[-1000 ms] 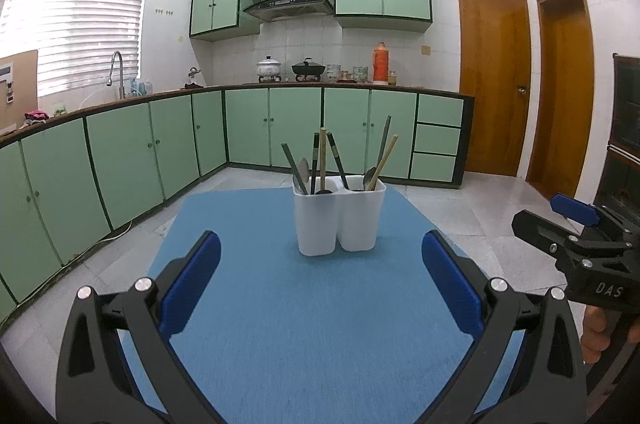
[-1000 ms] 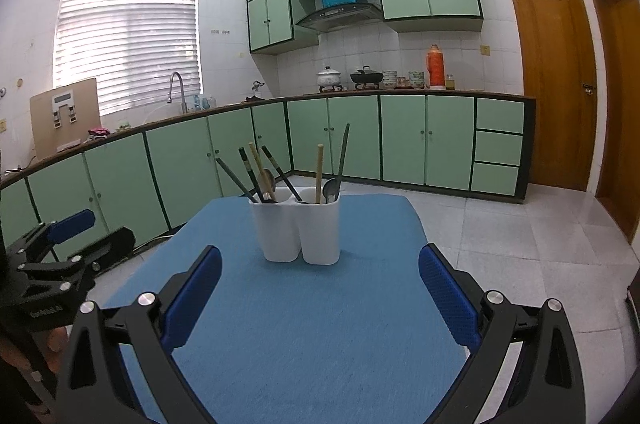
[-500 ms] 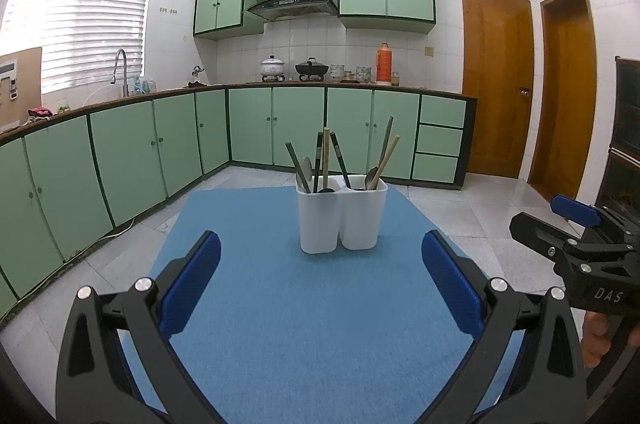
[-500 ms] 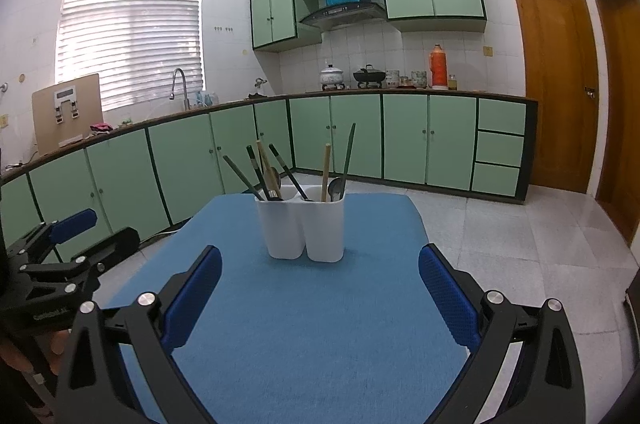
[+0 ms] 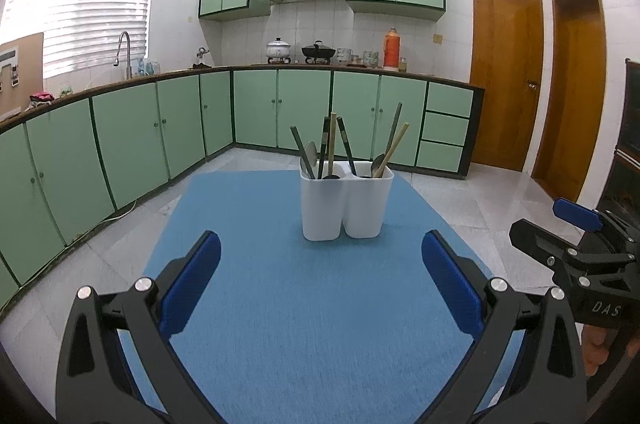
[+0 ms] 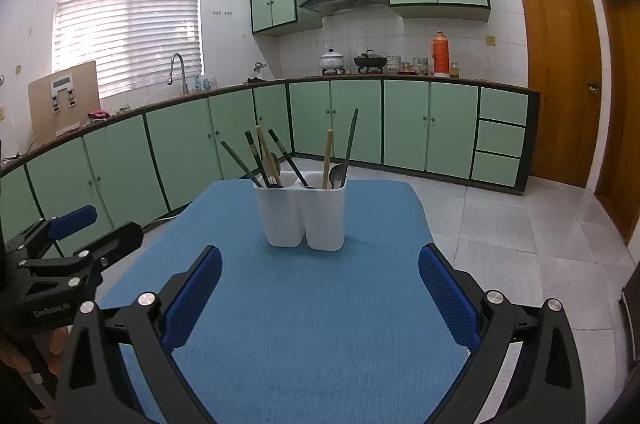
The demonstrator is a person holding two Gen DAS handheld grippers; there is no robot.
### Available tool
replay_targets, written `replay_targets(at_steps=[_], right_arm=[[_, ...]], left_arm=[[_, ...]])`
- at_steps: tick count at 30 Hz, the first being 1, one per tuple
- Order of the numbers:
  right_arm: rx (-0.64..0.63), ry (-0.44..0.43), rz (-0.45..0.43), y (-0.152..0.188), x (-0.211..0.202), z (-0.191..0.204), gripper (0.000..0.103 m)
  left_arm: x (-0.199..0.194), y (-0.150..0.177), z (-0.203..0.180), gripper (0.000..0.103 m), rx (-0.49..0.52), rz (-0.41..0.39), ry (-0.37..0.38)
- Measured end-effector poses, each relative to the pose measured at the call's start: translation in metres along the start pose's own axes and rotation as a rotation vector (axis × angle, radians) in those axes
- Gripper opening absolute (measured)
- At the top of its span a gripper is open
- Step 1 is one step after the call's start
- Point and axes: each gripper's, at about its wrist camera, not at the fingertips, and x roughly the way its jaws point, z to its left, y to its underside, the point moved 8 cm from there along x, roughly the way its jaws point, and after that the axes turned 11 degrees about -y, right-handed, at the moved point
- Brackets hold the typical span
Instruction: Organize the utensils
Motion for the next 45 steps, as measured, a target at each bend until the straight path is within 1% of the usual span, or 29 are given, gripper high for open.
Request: replay_targets(at_steps=[11, 45], right_arm=[[0.007, -0.002, 0.017, 0.0, 0.005, -0.002, 0.097], [0.0, -0.01, 0.029, -0.001, 0.012, 0.001, 0.097]], left_arm=[[0.004, 0.001, -0.002, 0.098, 0.0, 0.018, 0.0], [0.006, 0.002, -0.002, 0.098, 0.002, 0.023, -0.003]])
